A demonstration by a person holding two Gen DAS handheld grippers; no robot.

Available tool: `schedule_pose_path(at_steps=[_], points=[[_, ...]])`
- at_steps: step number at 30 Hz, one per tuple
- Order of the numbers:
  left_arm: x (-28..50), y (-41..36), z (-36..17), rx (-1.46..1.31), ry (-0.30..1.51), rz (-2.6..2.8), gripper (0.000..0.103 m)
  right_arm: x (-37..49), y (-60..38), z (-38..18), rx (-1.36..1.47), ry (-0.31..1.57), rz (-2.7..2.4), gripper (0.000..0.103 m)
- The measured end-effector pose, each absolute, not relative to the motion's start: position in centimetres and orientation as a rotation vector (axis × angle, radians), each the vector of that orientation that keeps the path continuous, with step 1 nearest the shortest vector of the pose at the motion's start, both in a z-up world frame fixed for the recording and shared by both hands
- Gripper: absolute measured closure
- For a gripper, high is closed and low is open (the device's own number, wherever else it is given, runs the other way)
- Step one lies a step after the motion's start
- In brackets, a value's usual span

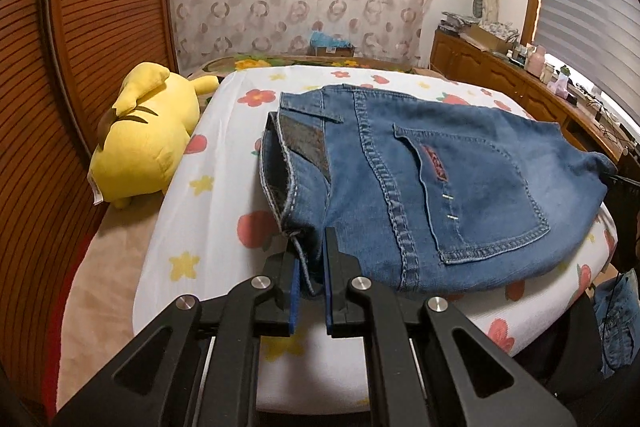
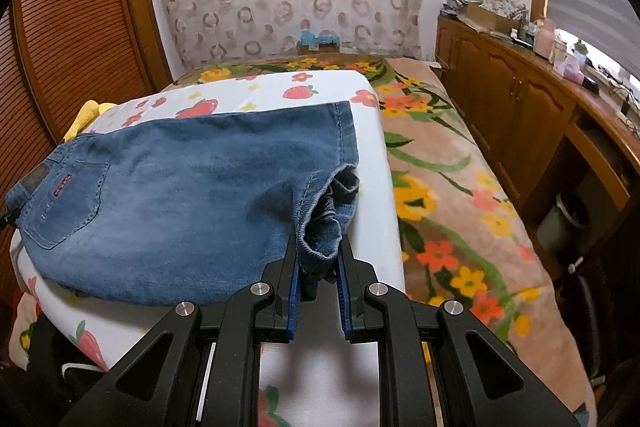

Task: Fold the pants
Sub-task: 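Carry the folded jeans with both grippers and lay them flat on the sheet, then open both grippers to release the jeans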

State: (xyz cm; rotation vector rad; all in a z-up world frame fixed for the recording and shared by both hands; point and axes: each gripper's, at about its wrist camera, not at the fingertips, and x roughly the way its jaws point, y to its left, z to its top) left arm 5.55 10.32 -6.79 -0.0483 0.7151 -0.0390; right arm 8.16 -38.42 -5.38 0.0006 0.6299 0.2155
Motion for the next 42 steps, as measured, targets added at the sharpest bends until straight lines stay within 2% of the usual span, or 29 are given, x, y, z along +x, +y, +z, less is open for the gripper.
schedule_pose_path(at_steps=[13, 15, 20, 25, 27, 28, 35, 42], points=[[3.7, 9.8, -4.6, -0.043, 0.678, -0.024, 0.091, 8.7, -38.4, -6.3, 0.005, 0.645, 0.209, 0.087], [3.5, 9.5, -4.1, -0.04, 0.665, -0.028, 0.082, 8.6, -38.4, -6.3, 0.004, 0.645, 0.208, 0.087], [3.5, 8.4, -3.4, -0.029, 0.649, -0.05, 0.072, 8.6, -38.5, -6.3, 0.008, 0.644, 0.21, 0.087], [4.1, 7.0, -3.3, -0.026, 0.641, -0.097, 0.051, 8.4, -38.5, -6.5, 0.023, 0.641, 0.213, 0.087], [4.6, 6.2, -3.3, -0.031, 0.638, -0.117, 0.027, 8.2, -38.5, -6.4, 0.026, 0.639, 0.214, 0.086], [4.8, 5.8, -3.3, -0.033, 0.633, -0.13, 0.023, 8.1, -38.5, -6.4, 0.026, 0.639, 0.214, 0.085], [6.5, 2.5, -3.5, -0.028, 0.639, -0.211, 0.023, 7.3, -38.2, -6.1, 0.024, 0.629, 0.219, 0.077], [6.6, -0.1, -3.9, -0.023, 0.627, -0.25, 0.023, 6.1, -37.5, -5.6, 0.005, 0.614, 0.211, 0.076]])
